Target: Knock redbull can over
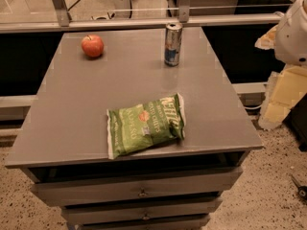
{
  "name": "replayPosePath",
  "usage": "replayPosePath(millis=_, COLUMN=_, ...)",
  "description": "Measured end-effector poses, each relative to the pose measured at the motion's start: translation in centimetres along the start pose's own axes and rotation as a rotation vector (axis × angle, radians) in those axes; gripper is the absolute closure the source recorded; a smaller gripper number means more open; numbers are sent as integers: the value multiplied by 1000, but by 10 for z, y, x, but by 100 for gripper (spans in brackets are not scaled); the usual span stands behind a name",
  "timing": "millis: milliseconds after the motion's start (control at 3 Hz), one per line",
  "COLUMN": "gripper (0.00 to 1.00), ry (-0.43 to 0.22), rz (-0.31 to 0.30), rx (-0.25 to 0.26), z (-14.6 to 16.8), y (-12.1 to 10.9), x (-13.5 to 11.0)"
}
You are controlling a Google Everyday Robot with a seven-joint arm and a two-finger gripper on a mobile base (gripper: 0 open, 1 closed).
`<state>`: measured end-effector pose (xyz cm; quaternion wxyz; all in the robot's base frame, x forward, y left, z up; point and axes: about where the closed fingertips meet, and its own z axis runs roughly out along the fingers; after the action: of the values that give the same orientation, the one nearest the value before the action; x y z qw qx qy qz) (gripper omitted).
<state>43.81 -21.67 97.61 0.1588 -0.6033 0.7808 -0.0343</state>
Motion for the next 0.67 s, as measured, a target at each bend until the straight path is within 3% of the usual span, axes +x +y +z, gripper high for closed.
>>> replayPosePath(millis=333, gripper=0, ry=0, rz=0, rx=0, z=0, y=0, x=0)
replayPosePath(millis=667, gripper=0, ry=-35, rz=-5, rx=27, z=12, y=-17, x=-6)
